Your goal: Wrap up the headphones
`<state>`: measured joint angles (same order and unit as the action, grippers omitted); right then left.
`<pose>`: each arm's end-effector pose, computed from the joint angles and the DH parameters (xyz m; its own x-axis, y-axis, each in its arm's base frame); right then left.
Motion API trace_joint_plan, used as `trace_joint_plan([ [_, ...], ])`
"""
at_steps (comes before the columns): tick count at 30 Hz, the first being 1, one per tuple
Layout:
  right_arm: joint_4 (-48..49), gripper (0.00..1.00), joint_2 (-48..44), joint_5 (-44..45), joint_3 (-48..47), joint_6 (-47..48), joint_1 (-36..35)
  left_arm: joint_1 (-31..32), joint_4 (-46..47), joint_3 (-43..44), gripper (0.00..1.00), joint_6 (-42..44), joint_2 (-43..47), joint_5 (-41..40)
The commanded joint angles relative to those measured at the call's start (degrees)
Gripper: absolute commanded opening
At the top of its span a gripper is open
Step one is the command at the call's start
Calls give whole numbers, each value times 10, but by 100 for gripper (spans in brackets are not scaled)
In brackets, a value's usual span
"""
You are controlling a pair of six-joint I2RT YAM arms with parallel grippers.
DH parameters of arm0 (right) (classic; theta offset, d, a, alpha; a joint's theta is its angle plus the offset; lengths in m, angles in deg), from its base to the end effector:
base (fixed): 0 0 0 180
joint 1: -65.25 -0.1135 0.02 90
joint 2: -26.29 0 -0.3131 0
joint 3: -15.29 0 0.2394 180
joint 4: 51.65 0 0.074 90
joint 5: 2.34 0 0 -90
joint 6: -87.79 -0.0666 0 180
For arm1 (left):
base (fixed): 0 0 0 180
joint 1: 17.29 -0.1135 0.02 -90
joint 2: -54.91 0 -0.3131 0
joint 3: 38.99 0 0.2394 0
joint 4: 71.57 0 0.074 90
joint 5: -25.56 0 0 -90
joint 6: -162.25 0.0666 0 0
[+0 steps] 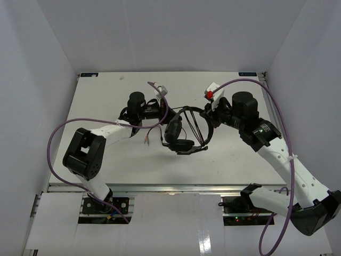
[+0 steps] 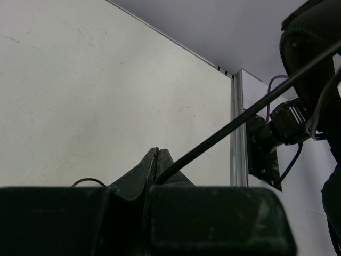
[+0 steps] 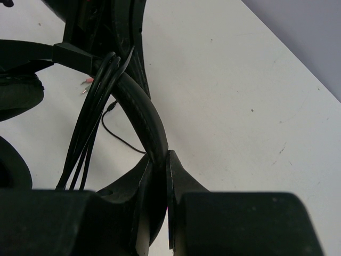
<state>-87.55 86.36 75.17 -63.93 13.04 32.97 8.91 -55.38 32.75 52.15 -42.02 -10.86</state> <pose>0.1809 0.1313 0.4233 -0.0519 -0.3365 -0.9402 -0.7361 0.6492 -0.1917 0.3232 -0.2188 0.3047 -0.4670 0.0024 -0.8843 0.8676 0.1945 -0.4576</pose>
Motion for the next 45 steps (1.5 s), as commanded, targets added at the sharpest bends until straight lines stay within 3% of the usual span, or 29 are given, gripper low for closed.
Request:
trace_joint_plan([
  [1,57,8,-13,-39,-65,-35,21,-18,69,-54,7,-51,22,-16],
  [11,57,8,2,-55,-92,-52,45,-18,184,-109,22,-110,22,-13],
  [23,60,8,22,-48,-139,-96,76,21,318,-134,18,-174,-30,-47],
  [40,60,8,25,-57,-167,-123,103,150,383,-82,41,-147,-147,-156],
  [45,60,8,26,-55,-173,-131,106,167,393,-89,39,-141,-163,-181],
])
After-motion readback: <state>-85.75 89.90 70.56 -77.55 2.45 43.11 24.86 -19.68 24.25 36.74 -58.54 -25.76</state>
